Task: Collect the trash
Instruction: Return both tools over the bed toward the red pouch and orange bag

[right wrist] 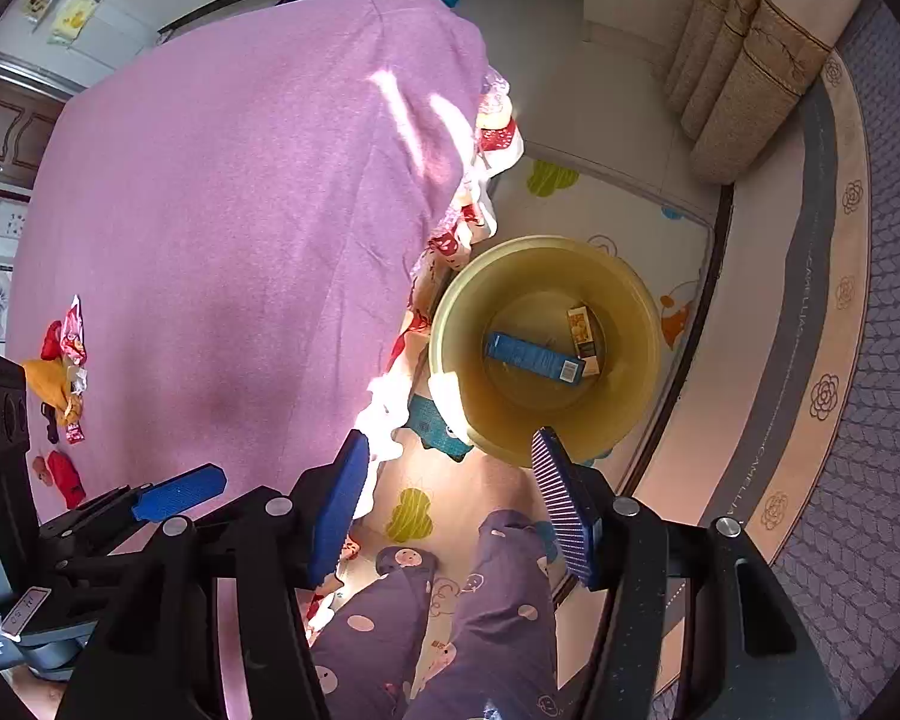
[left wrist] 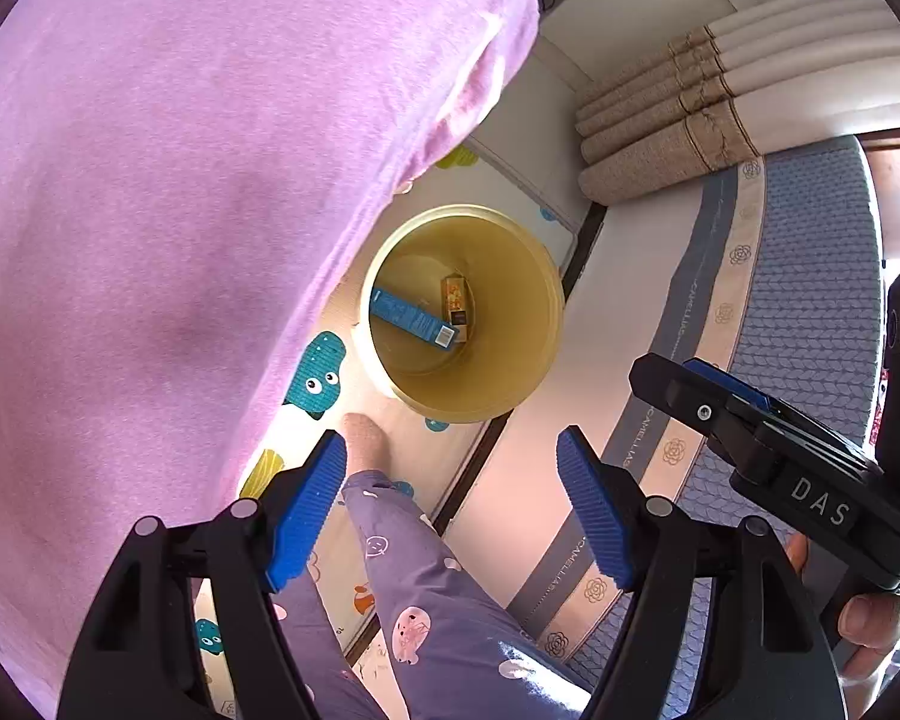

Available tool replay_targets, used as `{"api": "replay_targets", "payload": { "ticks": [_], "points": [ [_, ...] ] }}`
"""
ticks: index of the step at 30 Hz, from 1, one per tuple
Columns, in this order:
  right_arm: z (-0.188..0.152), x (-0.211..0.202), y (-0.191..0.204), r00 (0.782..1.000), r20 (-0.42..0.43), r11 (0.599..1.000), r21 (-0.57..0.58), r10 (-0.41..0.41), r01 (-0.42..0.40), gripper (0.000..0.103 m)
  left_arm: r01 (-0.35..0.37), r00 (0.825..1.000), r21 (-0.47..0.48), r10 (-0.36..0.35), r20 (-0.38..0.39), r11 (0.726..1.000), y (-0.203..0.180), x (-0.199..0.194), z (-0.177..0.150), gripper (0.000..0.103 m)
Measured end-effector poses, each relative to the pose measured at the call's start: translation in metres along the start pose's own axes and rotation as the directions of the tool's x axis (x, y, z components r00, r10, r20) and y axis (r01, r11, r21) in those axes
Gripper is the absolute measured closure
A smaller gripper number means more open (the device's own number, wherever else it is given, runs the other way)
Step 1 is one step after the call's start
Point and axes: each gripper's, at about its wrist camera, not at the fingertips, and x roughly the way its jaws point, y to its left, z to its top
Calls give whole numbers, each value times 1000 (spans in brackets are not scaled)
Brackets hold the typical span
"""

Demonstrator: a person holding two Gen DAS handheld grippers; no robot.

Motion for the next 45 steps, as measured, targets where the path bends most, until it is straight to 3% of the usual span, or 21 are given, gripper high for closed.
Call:
{"api": "replay_targets", "payload": {
  "ticks": [8,15,29,38,45],
  "points": [
    [-8,9,102,1000,-10,988,-155,21,-23,47,-6,997,-129,16,81,992,83,-48,-24,30],
    [-28,25,203,998,-49,949,-309,41,-54,47,11,988,-278,32,151,961,171,-90,-57,30],
    [-83,57,388,991,-110,846,-518,79,-125,49,39,954,-528,126,273,848,340,-169,-140,30],
    [-99,71,460,987,-133,792,-590,95,-155,50,71,930,-612,170,327,788,402,-200,-162,29],
    [-79,87,509,984,-146,752,-636,104,-174,50,105,918,-681,193,347,725,432,-209,-162,28]
  ]
}}
